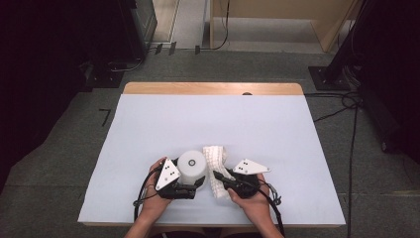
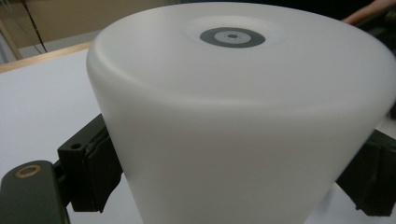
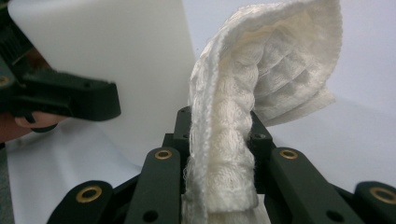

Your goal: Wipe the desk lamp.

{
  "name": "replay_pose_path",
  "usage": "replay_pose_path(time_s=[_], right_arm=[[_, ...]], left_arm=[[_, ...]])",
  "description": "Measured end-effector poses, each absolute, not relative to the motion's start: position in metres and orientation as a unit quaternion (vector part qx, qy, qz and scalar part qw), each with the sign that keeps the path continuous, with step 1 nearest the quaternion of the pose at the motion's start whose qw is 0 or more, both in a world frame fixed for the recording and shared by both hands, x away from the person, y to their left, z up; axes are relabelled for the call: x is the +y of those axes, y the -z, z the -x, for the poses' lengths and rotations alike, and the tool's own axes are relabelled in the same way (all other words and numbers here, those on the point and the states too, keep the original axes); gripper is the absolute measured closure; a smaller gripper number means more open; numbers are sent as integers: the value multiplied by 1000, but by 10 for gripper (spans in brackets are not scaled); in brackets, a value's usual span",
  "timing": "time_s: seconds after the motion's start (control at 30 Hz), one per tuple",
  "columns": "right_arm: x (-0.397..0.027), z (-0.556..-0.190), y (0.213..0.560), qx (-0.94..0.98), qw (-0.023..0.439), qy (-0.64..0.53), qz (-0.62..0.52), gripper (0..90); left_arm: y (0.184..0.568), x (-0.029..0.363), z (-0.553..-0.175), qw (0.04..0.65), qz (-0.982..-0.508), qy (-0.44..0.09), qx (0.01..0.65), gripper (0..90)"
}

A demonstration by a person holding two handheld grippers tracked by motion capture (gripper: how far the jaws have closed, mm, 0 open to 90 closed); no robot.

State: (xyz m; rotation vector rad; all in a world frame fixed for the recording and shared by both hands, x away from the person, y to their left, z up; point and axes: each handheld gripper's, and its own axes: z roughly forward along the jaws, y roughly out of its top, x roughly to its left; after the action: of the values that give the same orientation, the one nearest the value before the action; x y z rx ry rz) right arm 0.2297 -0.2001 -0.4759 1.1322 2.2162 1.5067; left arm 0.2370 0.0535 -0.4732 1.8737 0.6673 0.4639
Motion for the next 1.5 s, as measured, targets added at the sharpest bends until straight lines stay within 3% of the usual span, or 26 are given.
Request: replay_pose_path(time_s=[0.27,0.37,0.57,0.63,0.7,0.9,1.1,1.5], right_arm=[[-204,-231,477,752,118,-515,-394,732],[-206,-232,476,750,122,-517,-394,731],[-208,-233,477,746,122,-516,-403,725],[-208,-233,477,747,120,-514,-403,724],[-207,-233,478,749,121,-512,-402,724],[-205,-233,479,751,118,-511,-401,725],[-200,-232,482,757,108,-506,-399,726],[-194,-221,463,744,108,-544,-373,730]], left_arm=[[477,56,-236,530,-765,-197,307,80],[470,56,-233,547,-745,-190,330,30],[468,39,-225,495,-740,-247,382,1],[470,36,-224,488,-741,-250,387,43],[471,34,-223,486,-745,-253,381,85],[467,44,-228,489,-759,-238,358,89],[456,65,-230,561,-742,-193,312,90],[461,56,-228,548,-768,-184,275,90]])
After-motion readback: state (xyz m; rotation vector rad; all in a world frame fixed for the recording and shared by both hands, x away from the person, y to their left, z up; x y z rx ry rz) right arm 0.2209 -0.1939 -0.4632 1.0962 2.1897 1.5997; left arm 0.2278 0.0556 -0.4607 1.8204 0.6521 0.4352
